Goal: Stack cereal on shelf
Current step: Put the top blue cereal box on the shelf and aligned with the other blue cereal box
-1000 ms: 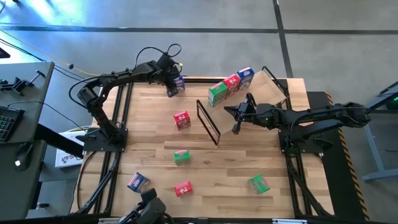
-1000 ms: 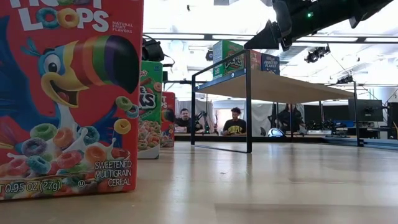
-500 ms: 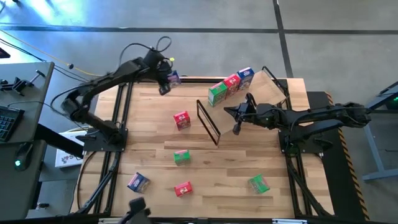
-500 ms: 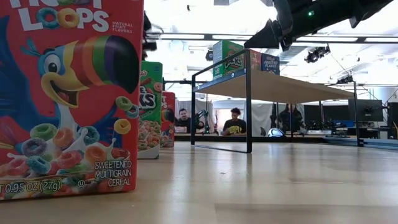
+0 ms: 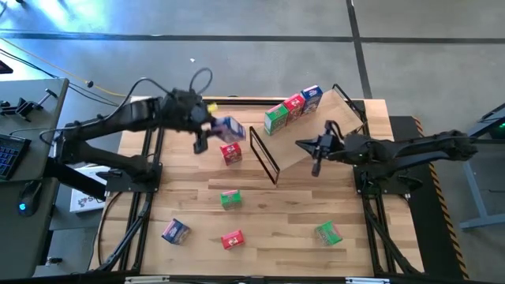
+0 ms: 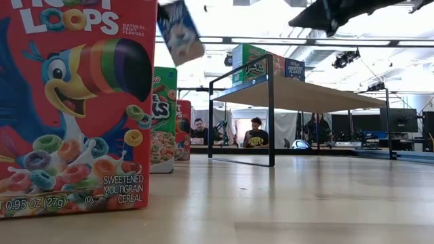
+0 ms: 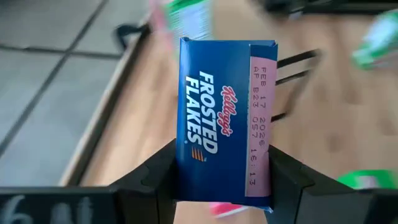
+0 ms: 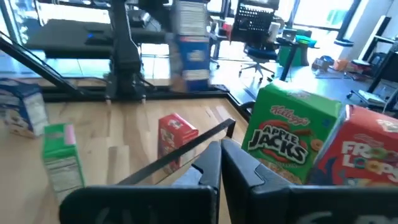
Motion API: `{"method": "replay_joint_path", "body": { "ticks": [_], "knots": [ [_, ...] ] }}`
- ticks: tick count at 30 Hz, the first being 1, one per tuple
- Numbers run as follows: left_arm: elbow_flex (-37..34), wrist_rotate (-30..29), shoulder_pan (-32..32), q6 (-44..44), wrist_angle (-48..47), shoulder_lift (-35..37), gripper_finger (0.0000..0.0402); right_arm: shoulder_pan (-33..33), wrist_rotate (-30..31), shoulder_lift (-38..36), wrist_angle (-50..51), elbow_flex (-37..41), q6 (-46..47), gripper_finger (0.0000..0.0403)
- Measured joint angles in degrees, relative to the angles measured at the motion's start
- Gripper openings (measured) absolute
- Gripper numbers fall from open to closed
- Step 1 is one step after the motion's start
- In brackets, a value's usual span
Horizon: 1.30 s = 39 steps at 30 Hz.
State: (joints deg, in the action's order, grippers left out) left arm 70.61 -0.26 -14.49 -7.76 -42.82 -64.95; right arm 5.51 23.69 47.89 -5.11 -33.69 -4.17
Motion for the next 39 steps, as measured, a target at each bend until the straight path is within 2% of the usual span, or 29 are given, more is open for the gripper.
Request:
{"method": "replay_joint_path", "body": {
  "ticks": [6,12,21,28,34,39],
  "knots": [
    [5.5,-1.9,13.4,4.7,-0.2,-5.3,0.0156,4.9,1.3,-5.3,4.6,0.0,2.3,0.0],
    [8.7,-2.0,20.5,10.2,-0.1,-14.0,0.0156,9.1,1.3,-7.8,8.2,0.0,3.7,0.0],
    [13.5,-1.9,24.9,19.8,1.2,-30.2,0.0156,12.2,1.3,-8.7,12.9,0.0,5.4,0.0],
    [15.7,-1.0,25.6,23.9,5.0,-39.4,0.0156,12.3,1.3,-8.6,14.1,0.0,5.4,0.0],
    [15.8,-1.7,26.7,24.2,7.1,-43.9,0.0157,12.3,1.3,-8.6,15.5,0.0,5.4,0.0],
    [15.8,-3.8,27.6,23.7,7.2,-44.3,0.0179,12.3,1.3,-8.6,15.8,0.0,5.5,0.0]
  ]
}}
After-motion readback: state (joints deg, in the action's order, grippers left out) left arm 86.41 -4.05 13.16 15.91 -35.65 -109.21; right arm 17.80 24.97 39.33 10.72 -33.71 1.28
